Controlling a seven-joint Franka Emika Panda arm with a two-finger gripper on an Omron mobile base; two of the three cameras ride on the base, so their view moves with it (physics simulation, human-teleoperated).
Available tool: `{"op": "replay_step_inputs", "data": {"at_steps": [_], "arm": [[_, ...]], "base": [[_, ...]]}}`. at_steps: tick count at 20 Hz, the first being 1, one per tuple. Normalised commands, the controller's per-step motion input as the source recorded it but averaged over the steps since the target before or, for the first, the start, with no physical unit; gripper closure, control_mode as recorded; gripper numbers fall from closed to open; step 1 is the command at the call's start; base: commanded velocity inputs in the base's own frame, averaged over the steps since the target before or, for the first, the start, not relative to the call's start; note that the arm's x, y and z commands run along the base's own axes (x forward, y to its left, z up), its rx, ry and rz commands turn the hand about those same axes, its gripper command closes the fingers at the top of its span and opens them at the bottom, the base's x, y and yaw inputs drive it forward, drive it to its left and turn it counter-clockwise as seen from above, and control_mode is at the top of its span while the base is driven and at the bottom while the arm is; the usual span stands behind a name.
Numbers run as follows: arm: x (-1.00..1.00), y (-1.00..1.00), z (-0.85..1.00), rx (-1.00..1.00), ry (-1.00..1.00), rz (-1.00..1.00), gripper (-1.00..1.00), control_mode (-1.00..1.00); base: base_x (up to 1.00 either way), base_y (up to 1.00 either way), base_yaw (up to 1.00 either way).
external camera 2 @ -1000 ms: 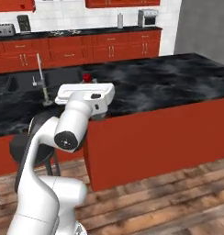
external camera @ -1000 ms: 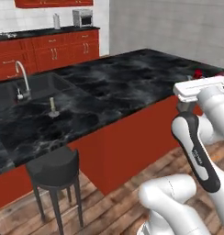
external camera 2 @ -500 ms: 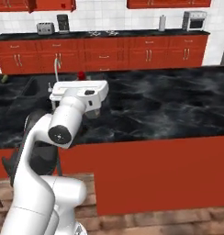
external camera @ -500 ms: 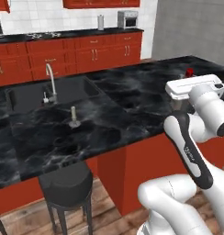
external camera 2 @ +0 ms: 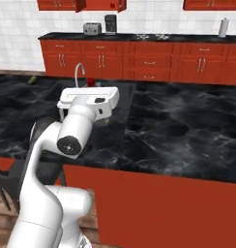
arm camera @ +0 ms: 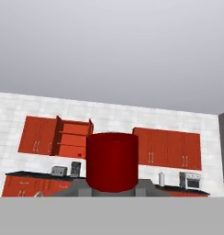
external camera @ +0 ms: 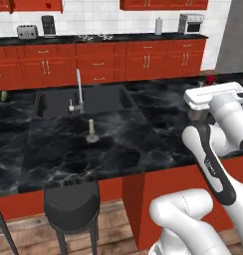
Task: Open the cabinet directly in front. Then move the liquor and the mug to the dining counter with the candle on it.
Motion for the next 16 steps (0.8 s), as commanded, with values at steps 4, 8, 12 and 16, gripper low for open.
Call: {"op": "replay_step_inputs", "data": {"at_steps": [4,8,12,16], "arm": [[0.00,0.00,0.00,0.00,0.00,0.00,1.00,1.00],[0.00,0.00,0.00,0.00,0.00,0.00,1.00,1.00],[0.00,0.00,0.00,0.00,0.00,0.00,1.00,1.00],[0.00,0.00,0.00,0.00,0.00,0.00,1.00,1.00]], "base": [[0.00,0.02,0.42],[0.01,0.00,0.03],[0.38,0.00,0.00],[0.59,0.00,0.00]]}}
